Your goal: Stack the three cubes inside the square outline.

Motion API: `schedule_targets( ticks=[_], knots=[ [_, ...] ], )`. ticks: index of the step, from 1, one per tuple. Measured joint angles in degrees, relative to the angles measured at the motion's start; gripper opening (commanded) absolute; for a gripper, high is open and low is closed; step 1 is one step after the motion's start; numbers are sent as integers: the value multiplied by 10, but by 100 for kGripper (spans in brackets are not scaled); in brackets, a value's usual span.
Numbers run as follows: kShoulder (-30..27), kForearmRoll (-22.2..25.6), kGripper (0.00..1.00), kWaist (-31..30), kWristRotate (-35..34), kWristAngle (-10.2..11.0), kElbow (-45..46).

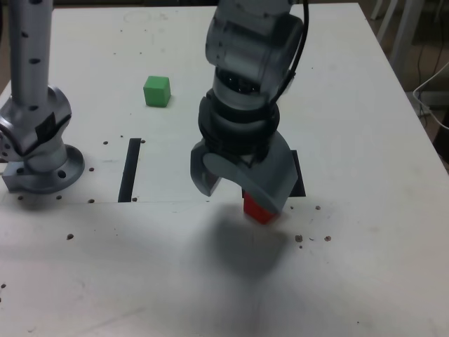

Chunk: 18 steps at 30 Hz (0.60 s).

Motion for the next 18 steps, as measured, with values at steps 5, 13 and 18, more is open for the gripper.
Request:
schedule_targets(
  ticks=[5,13,18],
  knots=[
    [7,-15,86,2,4,-2,6],
    [19,-89,84,21,26,-28,48],
    [28,-101,83,23,29,-30,53]
  ],
)
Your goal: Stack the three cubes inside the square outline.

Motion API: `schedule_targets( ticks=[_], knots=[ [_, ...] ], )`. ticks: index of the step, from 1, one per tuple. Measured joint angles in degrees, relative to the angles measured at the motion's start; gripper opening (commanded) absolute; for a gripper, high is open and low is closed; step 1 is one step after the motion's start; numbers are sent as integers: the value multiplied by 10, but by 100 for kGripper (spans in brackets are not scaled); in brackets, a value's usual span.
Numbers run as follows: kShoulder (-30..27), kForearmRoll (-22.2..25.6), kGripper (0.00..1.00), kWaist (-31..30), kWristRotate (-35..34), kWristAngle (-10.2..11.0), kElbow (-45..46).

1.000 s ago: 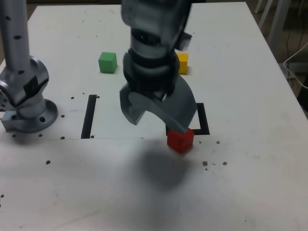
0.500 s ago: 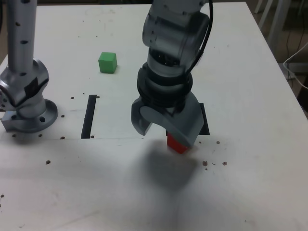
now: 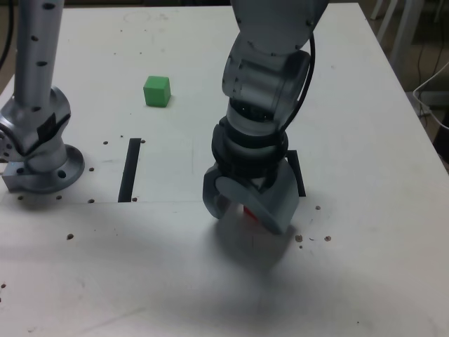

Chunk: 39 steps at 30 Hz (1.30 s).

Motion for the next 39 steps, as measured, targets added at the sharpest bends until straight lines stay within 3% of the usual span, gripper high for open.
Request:
schedule_targets(
  ticks=[4,12,24,30,39],
  knots=[
    [0,0,77,0,0,0,2],
    [0,4,46,0,0,10,-4],
    [-2,4,37,0,0,-3,-7],
    [-3,7,30,0,0,-4,-14],
    [-16,40,29,0,0,4,-40]
  ],
)
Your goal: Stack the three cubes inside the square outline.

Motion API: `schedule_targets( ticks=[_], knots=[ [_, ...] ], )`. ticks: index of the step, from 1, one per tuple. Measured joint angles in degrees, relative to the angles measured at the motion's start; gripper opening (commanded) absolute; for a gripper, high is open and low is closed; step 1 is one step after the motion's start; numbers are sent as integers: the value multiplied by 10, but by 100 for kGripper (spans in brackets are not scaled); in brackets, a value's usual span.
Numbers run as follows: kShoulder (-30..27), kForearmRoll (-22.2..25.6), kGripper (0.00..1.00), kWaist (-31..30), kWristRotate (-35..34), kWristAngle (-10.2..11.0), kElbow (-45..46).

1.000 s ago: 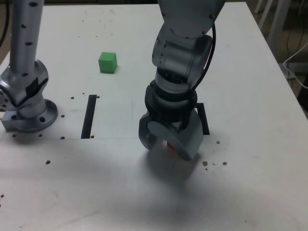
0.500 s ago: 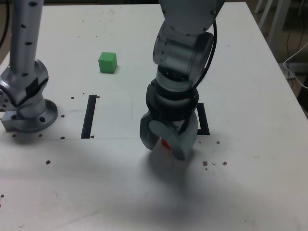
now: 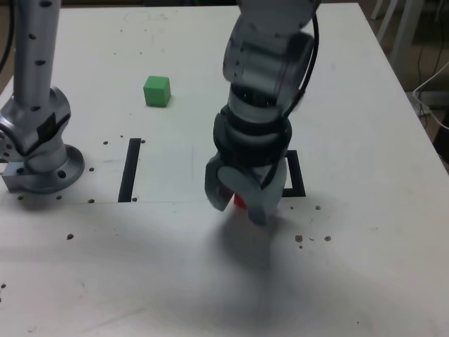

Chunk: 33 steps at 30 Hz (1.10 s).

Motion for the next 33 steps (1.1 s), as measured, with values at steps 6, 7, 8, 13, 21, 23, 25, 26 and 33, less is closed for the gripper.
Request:
schedule_targets(
  ticks=[6,7,8,13,21,23,25,26,33],
  knots=[
    [-19,23,29,32,-2,10,-19],
    [-20,26,29,41,-2,10,-18],
    [-21,28,29,52,-3,9,-18],
    [-21,29,29,105,-14,-4,-17],
    [-22,17,29,130,-66,-11,-22],
    [-22,11,29,131,-81,-13,-21],
    [-22,1,29,131,-90,-16,-18],
    [-22,-4,29,130,-93,-18,-14],
    [-21,-49,29,122,-107,-24,15]
  ],
)
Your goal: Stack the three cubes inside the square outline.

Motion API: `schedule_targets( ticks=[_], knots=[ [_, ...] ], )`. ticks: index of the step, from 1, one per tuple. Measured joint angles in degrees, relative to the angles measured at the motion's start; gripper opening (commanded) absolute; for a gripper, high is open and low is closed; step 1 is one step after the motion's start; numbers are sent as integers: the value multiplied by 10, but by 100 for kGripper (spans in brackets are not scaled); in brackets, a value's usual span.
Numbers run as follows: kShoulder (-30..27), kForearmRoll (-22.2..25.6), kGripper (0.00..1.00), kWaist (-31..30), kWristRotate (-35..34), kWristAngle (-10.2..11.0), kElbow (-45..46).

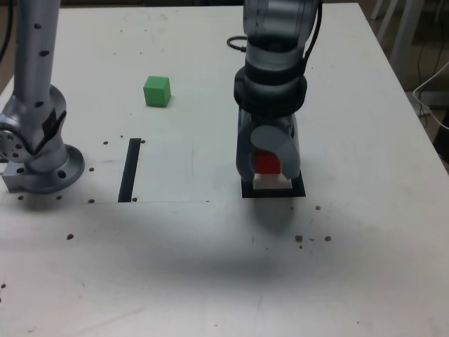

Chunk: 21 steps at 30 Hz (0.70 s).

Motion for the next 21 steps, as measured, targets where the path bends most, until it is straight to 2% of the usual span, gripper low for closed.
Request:
schedule_targets(
  ticks=[21],
  knots=[
    [4,-51,31,-1,0,17,35]
  ],
)
